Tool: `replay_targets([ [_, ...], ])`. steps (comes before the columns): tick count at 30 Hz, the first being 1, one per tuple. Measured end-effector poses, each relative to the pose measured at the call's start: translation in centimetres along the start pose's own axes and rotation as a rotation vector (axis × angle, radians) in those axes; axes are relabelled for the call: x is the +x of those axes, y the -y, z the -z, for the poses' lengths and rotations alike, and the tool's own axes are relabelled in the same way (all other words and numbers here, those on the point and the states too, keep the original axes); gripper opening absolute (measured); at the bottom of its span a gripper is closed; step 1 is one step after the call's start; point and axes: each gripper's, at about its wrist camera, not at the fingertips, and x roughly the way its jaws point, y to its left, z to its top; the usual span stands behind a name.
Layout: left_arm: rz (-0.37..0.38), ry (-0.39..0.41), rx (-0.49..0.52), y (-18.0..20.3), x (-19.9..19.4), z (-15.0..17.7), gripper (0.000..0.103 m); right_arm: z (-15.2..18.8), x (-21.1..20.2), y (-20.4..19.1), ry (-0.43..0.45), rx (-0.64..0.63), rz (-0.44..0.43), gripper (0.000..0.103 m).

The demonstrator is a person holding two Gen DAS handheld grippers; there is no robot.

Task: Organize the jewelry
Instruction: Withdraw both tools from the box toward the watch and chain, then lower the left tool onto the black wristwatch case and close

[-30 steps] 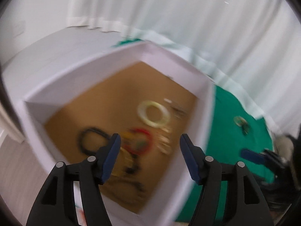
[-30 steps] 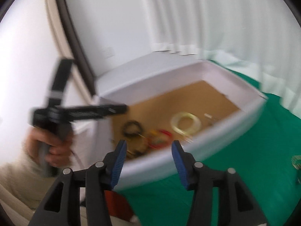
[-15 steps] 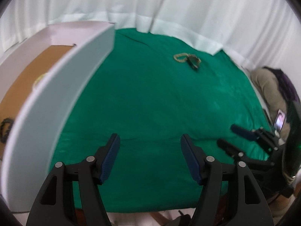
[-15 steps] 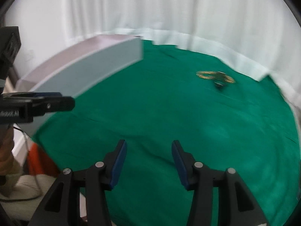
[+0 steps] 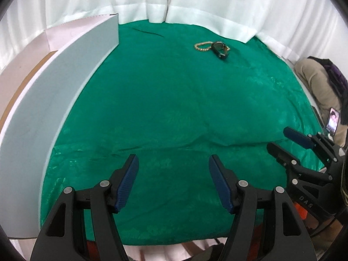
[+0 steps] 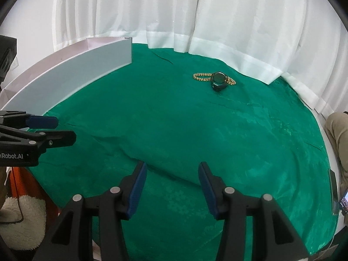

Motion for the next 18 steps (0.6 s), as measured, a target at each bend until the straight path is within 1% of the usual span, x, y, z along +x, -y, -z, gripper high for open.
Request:
replay_targets([
  [5,-0.013,-0.03,0.011,0.5,1.6,0.1,0.069,0.5,0.6,1.0,-0.014,0.029,0.004,0.05],
  [8,-0.012,-0.066,0.016,0.7,3.0,0.2,0.069,1.0,1.0,1.6,-0.019,0.049,0.007,0.05],
  [11,0.002,-0.091,0.03,1.5,4.2,-1.0,0.069,1.5,1.1,2.5,-0.01,0.079,0.007,0.05],
  [14,0.059,-0.079,0.018,2.5,4.8,-3.7,0.069,2.2,1.3,3.6,-0.007,0.128,0.001,0.05],
  [15,0.086,-0.067,0.009,3.1,5.0,-5.3,0.069,2.5,1.3,4.1,-0.007,0.147,-0.002,0.05],
  [18,0.126,-0.041,0.016,4.8,6.5,-8.9,0.069,2.9,1.2,5.2,0.009,0.186,-0.008,0.05],
])
